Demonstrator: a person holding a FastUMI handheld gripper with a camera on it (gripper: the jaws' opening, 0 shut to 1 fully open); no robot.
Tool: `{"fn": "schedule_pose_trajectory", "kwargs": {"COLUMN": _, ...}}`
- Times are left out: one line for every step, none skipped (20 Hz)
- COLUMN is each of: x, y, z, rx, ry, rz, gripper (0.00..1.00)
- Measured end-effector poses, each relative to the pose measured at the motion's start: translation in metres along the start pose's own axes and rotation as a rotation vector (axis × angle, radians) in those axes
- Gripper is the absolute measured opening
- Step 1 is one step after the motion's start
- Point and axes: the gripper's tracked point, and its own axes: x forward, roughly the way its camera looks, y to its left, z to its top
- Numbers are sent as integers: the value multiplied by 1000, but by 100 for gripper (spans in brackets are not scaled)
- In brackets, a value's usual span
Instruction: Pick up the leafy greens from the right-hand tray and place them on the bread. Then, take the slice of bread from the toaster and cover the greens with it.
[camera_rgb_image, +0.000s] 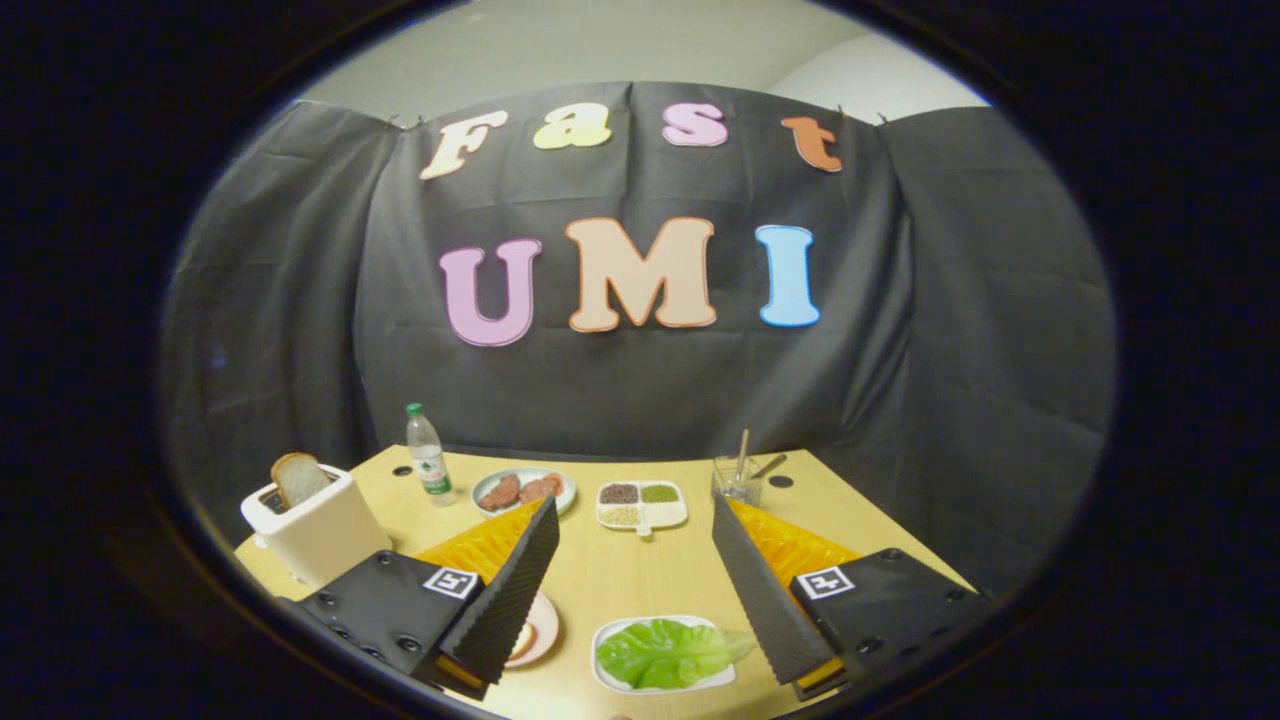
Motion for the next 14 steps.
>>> {"fn": "schedule_pose_trajectory", "kwargs": {"x": 1, "y": -9, "z": -6, "rx": 9, "ry": 8, "rz": -14, "gripper": 99}}
{"fn": "schedule_pose_trajectory", "kwargs": {"x": 2, "y": -18, "z": -14, "rx": 25, "ry": 16, "rz": -28, "gripper": 99}}
{"fn": "schedule_pose_trajectory", "kwargs": {"x": 3, "y": -29, "z": -23, "rx": 49, "ry": 31, "rz": -45, "gripper": 99}}
{"fn": "schedule_pose_trajectory", "kwargs": {"x": 3, "y": -40, "z": -34, "rx": 70, "ry": 47, "rz": -65, "gripper": 99}}
{"fn": "schedule_pose_trajectory", "kwargs": {"x": 3, "y": -52, "z": -43, "rx": 85, "ry": 61, "rz": -86, "gripper": 99}}
{"fn": "schedule_pose_trajectory", "kwargs": {"x": 3, "y": -62, "z": -55, "rx": 94, "ry": 78, "rz": -108, "gripper": 99}}
{"fn": "schedule_pose_trajectory", "kwargs": {"x": 4, "y": -71, "z": -67, "rx": 98, "ry": 97, "rz": -123, "gripper": 99}}
{"fn": "schedule_pose_trajectory", "kwargs": {"x": 5, "y": -80, "z": -79, "rx": 100, "ry": 123, "rz": -137, "gripper": 99}}
{"fn": "schedule_pose_trajectory", "kwargs": {"x": 6, "y": -89, "z": -92, "rx": 103, "ry": 149, "rz": -152, "gripper": 98}}
{"fn": "schedule_pose_trajectory", "kwargs": {"x": 6, "y": -97, "z": -104, "rx": 114, "ry": 172, "rz": -161, "gripper": 98}}
{"fn": "schedule_pose_trajectory", "kwargs": {"x": 7, "y": -103, "z": -114, "rx": 130, "ry": 192, "rz": -173, "gripper": 98}}
{"fn": "schedule_pose_trajectory", "kwargs": {"x": 9, "y": -109, "z": -124, "rx": 146, "ry": 211, "rz": -180, "gripper": 98}}
{"fn": "schedule_pose_trajectory", "kwargs": {"x": 9, "y": -113, "z": -135, "rx": 160, "ry": 232, "rz": -187, "gripper": 98}}
{"fn": "schedule_pose_trajectory", "kwargs": {"x": 11, "y": -117, "z": -147, "rx": 172, "ry": 255, "rz": -190, "gripper": 98}}
